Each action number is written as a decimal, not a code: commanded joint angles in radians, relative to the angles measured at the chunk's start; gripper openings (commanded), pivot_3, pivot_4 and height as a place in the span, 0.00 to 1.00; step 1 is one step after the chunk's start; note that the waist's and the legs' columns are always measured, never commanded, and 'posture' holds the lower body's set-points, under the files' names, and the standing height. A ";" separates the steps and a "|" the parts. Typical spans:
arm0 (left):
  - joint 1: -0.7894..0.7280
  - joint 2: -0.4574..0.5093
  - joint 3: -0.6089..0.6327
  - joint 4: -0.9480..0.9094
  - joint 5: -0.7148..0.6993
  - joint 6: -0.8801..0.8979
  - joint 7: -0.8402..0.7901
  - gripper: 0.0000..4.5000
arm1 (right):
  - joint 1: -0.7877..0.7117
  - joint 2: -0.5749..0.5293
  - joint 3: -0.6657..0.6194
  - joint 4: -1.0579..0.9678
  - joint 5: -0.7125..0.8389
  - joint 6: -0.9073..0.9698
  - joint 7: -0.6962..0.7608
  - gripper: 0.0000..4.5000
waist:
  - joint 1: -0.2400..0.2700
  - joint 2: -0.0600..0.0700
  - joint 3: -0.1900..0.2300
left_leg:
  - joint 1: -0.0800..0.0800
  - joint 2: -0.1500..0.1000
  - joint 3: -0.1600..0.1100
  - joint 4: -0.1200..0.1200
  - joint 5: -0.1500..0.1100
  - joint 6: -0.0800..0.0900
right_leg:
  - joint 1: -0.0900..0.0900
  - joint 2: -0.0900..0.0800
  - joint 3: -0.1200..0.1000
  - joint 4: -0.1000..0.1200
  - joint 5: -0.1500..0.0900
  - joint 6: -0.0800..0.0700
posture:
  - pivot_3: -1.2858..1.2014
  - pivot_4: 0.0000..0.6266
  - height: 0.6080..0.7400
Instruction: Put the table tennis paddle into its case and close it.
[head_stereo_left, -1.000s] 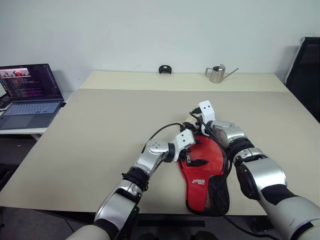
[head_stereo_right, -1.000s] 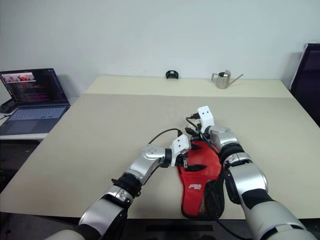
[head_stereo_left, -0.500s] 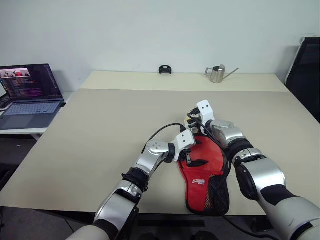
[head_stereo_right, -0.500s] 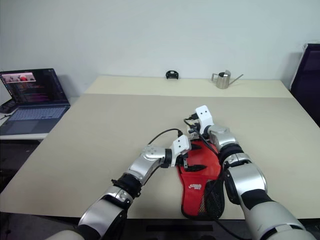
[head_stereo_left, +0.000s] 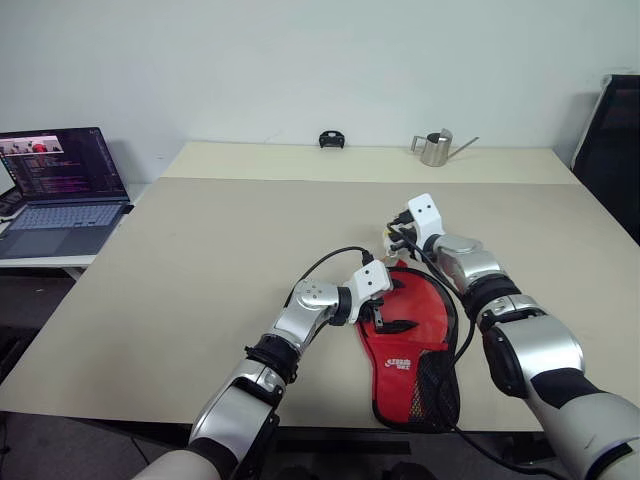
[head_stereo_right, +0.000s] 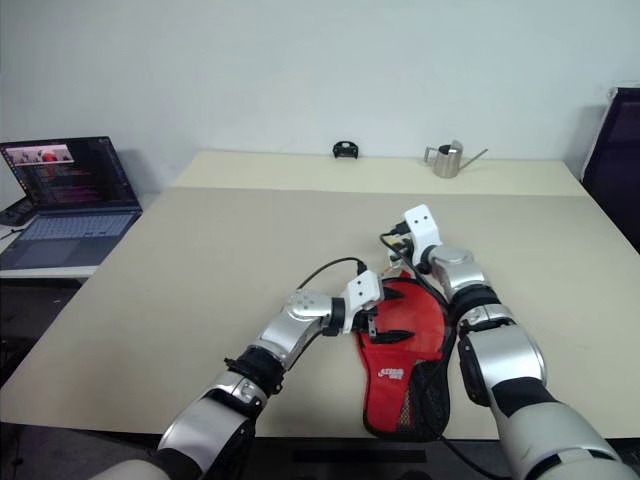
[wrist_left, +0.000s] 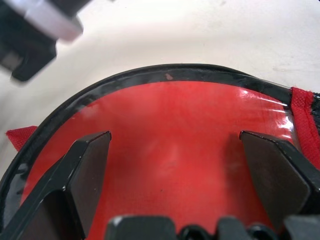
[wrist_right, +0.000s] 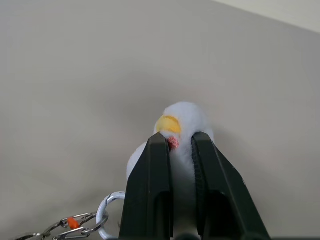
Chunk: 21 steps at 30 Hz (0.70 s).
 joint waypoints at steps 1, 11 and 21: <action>0.025 -0.009 -0.048 0.065 0.043 0.009 -0.011 1.00 | -0.011 -0.056 -0.031 -0.057 0.001 -0.022 -0.006 0.03 | 0.000 0.000 0.000 | 0.000 0.000 0.000 0.000 0.000 0.000 | 0.000 0.000 0.000 0.000 0.000 0.000 | 0.52 0.24 1.00; 0.014 -0.025 -0.057 0.130 0.057 -0.013 -0.019 1.00 | 0.067 -0.150 -0.041 -0.195 0.006 0.048 0.019 0.03 | 0.007 0.001 -0.001 | 0.000 0.000 -0.001 0.003 0.000 0.000 | 0.002 0.000 -0.001 0.000 0.000 0.000 | 0.52 0.24 1.00; -0.004 -0.045 -0.051 0.174 0.054 -0.019 -0.023 1.00 | 0.332 -0.244 -0.066 -0.686 0.040 0.336 0.038 0.03 | 0.024 0.002 -0.001 | 0.000 -0.001 -0.002 0.004 -0.002 0.004 | 0.003 0.000 -0.001 0.000 0.000 0.000 | 0.52 0.24 1.00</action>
